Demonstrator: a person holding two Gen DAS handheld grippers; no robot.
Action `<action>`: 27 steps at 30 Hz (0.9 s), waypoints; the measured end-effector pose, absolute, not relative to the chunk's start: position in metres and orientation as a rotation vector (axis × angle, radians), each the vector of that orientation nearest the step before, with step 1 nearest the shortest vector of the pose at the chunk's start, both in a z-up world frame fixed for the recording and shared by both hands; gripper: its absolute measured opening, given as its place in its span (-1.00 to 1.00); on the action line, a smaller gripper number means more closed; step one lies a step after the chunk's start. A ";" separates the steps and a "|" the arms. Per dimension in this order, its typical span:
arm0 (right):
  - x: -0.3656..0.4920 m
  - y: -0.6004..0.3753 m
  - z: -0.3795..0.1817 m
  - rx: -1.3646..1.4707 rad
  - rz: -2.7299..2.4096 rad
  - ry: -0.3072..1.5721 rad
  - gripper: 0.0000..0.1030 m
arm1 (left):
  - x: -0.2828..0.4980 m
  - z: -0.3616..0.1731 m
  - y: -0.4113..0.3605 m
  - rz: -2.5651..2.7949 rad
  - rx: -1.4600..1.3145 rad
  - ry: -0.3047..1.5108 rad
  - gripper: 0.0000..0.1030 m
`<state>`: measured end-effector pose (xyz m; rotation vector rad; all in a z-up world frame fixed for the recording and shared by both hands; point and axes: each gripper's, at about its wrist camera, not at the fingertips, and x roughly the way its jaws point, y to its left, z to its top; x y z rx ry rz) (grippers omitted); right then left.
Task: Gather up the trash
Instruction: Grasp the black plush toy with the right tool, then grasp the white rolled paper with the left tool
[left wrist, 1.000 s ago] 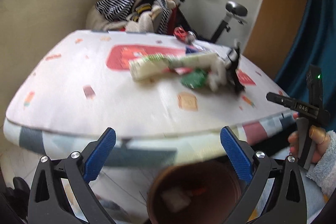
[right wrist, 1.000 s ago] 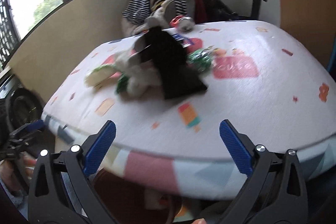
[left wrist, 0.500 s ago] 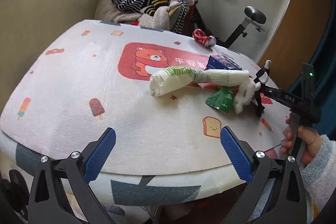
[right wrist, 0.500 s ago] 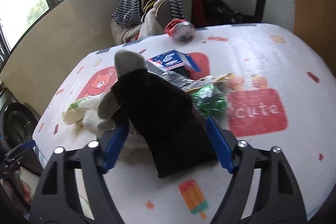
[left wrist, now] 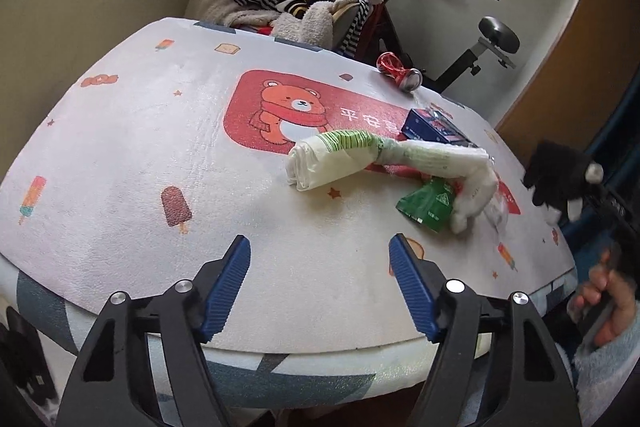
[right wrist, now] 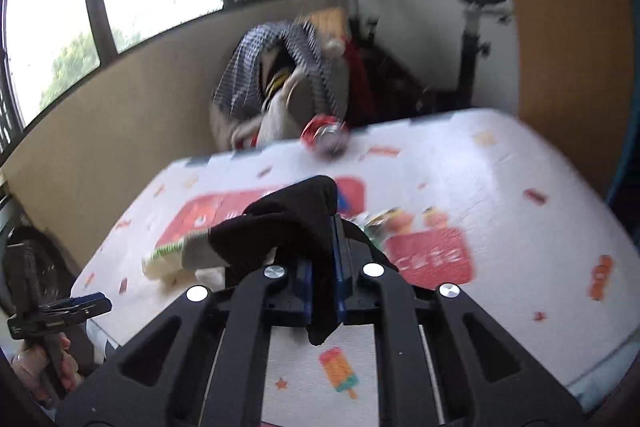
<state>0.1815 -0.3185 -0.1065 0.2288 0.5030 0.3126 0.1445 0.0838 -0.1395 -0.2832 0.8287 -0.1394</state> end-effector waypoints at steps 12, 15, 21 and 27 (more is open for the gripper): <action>0.154 -0.344 -0.128 0.224 0.283 0.582 -0.77 | 0.197 -0.147 0.089 -0.159 -0.458 0.843 0.18; 0.151 -0.339 -0.135 0.203 0.291 0.591 -0.77 | 0.214 -0.160 0.101 -0.113 -0.577 0.860 0.14; 0.149 -0.332 -0.141 0.176 0.316 0.603 -0.77 | 0.238 -0.173 0.105 -0.108 -0.688 0.843 0.14; 0.150 -0.329 -0.147 0.175 0.324 0.619 -0.77 | 0.250 -0.183 0.097 -0.111 -0.661 0.880 -0.48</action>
